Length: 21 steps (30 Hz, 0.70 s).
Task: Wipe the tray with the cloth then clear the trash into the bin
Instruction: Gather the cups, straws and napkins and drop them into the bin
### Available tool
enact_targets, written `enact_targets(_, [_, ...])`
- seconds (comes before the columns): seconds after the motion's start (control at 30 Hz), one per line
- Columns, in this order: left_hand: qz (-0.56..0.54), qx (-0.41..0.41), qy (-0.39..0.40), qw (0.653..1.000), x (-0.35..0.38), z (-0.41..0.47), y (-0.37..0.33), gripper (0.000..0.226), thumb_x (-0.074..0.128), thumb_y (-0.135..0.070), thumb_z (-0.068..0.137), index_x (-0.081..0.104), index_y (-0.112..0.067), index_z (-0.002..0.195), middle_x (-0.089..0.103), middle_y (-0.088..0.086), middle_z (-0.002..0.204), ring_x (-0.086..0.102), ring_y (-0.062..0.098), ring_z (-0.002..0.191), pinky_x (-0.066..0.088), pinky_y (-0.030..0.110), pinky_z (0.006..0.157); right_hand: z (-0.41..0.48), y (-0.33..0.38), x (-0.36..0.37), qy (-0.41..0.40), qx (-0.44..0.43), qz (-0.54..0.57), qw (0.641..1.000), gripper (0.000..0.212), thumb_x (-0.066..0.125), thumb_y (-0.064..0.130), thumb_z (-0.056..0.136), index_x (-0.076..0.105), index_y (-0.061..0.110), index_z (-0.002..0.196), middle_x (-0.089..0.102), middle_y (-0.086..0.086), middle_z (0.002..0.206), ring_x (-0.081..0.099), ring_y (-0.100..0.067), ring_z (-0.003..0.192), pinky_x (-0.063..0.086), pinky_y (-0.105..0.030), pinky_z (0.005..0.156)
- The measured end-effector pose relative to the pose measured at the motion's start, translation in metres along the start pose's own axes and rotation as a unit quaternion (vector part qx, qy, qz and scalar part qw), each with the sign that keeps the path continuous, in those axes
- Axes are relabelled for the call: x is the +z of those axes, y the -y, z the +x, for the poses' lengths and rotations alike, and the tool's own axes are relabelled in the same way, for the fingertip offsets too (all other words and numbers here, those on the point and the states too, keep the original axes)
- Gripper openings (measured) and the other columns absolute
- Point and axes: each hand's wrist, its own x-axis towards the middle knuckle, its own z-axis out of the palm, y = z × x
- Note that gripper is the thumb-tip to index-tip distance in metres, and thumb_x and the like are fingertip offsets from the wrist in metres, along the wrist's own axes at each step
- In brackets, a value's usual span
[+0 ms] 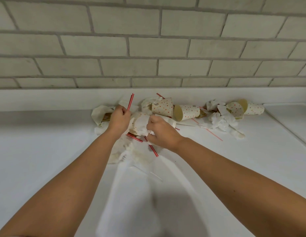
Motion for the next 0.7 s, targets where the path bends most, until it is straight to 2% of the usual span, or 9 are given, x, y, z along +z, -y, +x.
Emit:
enact_targets(0.07, [-0.003,0.0,-0.005,1.0,-0.003,-0.001,-0.002,0.025,0.037,-0.011,0.094,0.035,-0.019,0.07,0.042,0.001,0.063,0.035,0.015,0.051,0.03,0.026,0.049,0.001,0.012,-0.003,-0.003,-0.01,0.023,1.0,0.015,0.052,0.004,0.086,0.06,-0.005,0.095,0.049,-0.016,0.108,0.05,-0.028,0.098,0.039,-0.029,0.077])
enact_targets(0.17, [0.0,0.0,-0.006,1.0,-0.004,-0.003,-0.004,0.019,0.037,-0.012,0.095,0.039,-0.015,0.076,0.043,0.001,0.064,0.037,0.015,0.052,0.031,0.026,0.049,-0.004,0.027,0.006,0.036,0.015,0.085,0.996,0.023,0.05,0.002,0.087,0.055,0.002,0.11,0.055,-0.012,0.106,0.049,-0.023,0.086,0.036,-0.027,0.067])
enact_targets(0.23, [0.002,-0.003,-0.005,1.0,-0.004,-0.006,-0.006,0.016,0.037,-0.012,0.095,0.04,-0.013,0.08,0.043,0.001,0.063,0.037,0.014,0.052,0.032,0.026,0.049,-0.01,0.033,0.017,0.099,0.036,0.11,0.988,0.037,0.053,0.015,0.091,0.049,0.008,0.126,0.058,-0.012,0.116,0.052,-0.022,0.091,0.041,-0.027,0.068])
enact_targets(0.3, [0.0,-0.003,0.0,1.0,-0.004,-0.007,-0.006,0.022,0.037,-0.012,0.096,0.038,-0.018,0.074,0.042,0.001,0.062,0.036,0.014,0.052,0.032,0.025,0.049,-0.014,0.031,0.03,0.173,0.07,0.057,0.981,0.055,0.06,0.038,0.088,0.043,0.01,0.132,0.055,-0.009,0.125,0.054,-0.025,0.109,0.044,-0.031,0.081])
enact_targets(0.33, [-0.001,-0.002,0.002,1.0,-0.004,-0.008,-0.006,0.024,0.037,-0.012,0.096,0.037,-0.019,0.073,0.042,0.001,0.062,0.036,0.014,0.052,0.032,0.025,0.049,-0.016,0.031,0.035,0.198,0.08,0.019,0.977,0.059,0.061,0.044,0.086,0.044,0.011,0.13,0.053,-0.007,0.126,0.052,-0.026,0.113,0.043,-0.032,0.083])
enact_targets(0.4, [0.001,0.001,0.003,1.0,-0.004,-0.01,-0.005,0.025,0.037,-0.011,0.096,0.036,-0.019,0.072,0.042,0.0,0.063,0.036,0.014,0.052,0.032,0.025,0.05,-0.016,0.03,0.039,0.202,0.075,-0.025,0.976,0.042,0.057,0.035,0.089,0.049,0.009,0.121,0.051,-0.008,0.121,0.052,-0.027,0.11,0.041,-0.031,0.079])
enact_targets(0.5, [0.007,0.005,0.002,1.0,-0.003,-0.013,-0.007,0.025,0.036,-0.011,0.096,0.036,-0.019,0.071,0.042,0.0,0.063,0.036,0.013,0.052,0.032,0.024,0.05,-0.018,0.029,0.036,0.18,0.061,-0.035,0.981,0.006,0.049,0.016,0.089,0.044,0.012,0.091,0.047,-0.004,0.09,0.047,-0.024,0.086,0.032,-0.023,0.056])
enact_targets(0.6, [0.014,0.012,0.012,1.0,-0.001,-0.015,-0.01,0.018,0.036,-0.012,0.095,0.04,-0.014,0.078,0.044,0.001,0.066,0.037,0.013,0.054,0.034,0.025,0.051,-0.025,0.024,0.032,0.206,0.065,-0.031,0.976,0.017,0.05,0.017,0.088,0.039,0.015,0.075,0.036,0.005,0.069,0.044,-0.021,0.08,0.024,-0.022,0.049])
enact_targets(0.7, [0.009,0.015,0.018,1.0,0.003,-0.018,-0.015,0.009,0.036,-0.012,0.096,0.041,-0.009,0.089,0.045,0.002,0.069,0.038,0.014,0.056,0.035,0.027,0.054,-0.033,0.017,0.025,0.25,0.078,-0.011,0.965,0.026,0.053,0.021,0.087,0.039,0.018,0.066,0.042,0.003,0.074,0.045,-0.02,0.08,0.029,-0.023,0.053])
